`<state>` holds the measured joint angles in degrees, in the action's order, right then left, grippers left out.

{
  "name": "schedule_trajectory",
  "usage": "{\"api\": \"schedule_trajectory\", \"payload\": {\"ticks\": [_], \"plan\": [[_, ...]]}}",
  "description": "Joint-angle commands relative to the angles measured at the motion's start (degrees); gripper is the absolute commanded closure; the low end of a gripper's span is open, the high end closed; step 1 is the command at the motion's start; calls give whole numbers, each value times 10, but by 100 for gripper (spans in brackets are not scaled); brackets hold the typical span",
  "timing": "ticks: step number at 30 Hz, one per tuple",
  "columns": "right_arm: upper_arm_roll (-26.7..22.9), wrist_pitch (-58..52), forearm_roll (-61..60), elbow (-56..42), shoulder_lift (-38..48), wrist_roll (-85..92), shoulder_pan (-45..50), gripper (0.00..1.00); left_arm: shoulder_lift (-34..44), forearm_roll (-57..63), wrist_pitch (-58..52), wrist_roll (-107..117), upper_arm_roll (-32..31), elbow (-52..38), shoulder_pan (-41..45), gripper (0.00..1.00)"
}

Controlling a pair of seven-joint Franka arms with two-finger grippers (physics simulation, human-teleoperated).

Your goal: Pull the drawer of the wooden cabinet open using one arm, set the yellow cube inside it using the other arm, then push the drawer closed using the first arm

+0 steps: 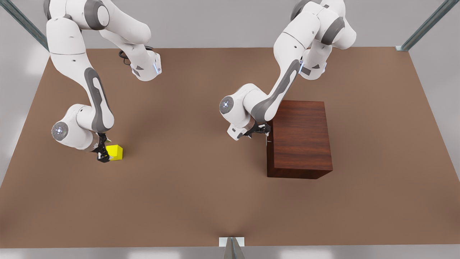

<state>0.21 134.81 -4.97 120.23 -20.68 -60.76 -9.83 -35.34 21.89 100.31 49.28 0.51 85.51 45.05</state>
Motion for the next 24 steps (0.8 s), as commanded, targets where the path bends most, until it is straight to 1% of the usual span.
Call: {"api": "schedule_trajectory", "payload": {"ticks": [1,8,20,24], "plan": [[1,38,0,9,0,-83,0,0,-2,3,5,115,0,0,-1,0],[1,50,-1,7,-27,-83,0,0,-3,1,14,115,0,-1,-4,0],[3,88,-10,3,-59,-81,-2,0,-11,-5,74,105,-4,-10,-5,0],[3,89,-4,3,-63,-81,-11,0,-12,-4,73,38,-6,-10,1,0]]}}
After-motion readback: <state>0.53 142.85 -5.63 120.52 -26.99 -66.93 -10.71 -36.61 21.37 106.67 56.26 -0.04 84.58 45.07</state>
